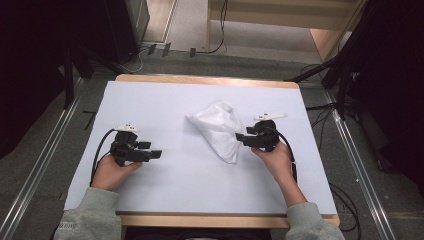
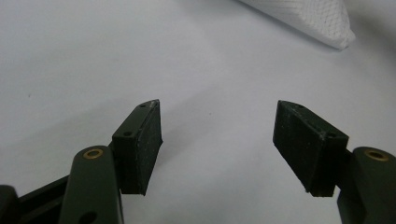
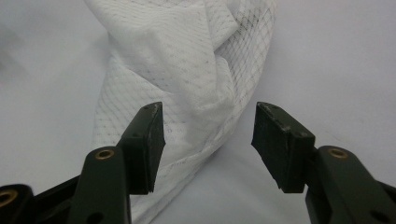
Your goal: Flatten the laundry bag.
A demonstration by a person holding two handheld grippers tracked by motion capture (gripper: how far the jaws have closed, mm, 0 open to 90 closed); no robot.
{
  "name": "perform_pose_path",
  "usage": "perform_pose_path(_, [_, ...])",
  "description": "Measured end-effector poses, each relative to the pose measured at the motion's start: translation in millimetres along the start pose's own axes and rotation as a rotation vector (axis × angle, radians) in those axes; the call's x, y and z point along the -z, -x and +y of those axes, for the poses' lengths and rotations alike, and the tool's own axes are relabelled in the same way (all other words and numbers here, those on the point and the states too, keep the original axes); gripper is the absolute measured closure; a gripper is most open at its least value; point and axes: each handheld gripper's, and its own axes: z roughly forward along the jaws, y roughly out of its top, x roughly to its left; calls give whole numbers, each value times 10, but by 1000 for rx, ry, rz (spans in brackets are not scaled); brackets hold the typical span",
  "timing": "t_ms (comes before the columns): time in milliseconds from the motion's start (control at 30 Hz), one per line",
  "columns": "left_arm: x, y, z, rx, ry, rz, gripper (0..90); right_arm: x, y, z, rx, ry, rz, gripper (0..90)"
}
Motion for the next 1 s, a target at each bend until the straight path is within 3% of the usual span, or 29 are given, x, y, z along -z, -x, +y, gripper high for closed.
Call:
perform_pose_path(333, [75,-9,-69,12,12,21,333,-209,1,67,4,-42,2,534])
perform_pose_path(433, [77,-15,-71,12,11,24,334,-294,7,84,5,-65,4,710])
perform_pose_path(567, [78,-21,-72,17,12,25,334,-304,-10,119,14,-55,-3,817])
perform_pose_path(733, [94,-33,-74,18,15,29,334,-266,-94,155,45,-34,5,818])
perform_pose_path(867, [102,-39,-75,26,23,30,335,-250,-139,166,68,-23,-30,727])
perform_pose_path(933, [107,-42,-76,25,24,32,335,-227,-156,173,87,-17,-49,768])
perform_pose_path(1000, [111,-45,-76,27,26,32,335,-193,-162,186,82,-9,-21,835])
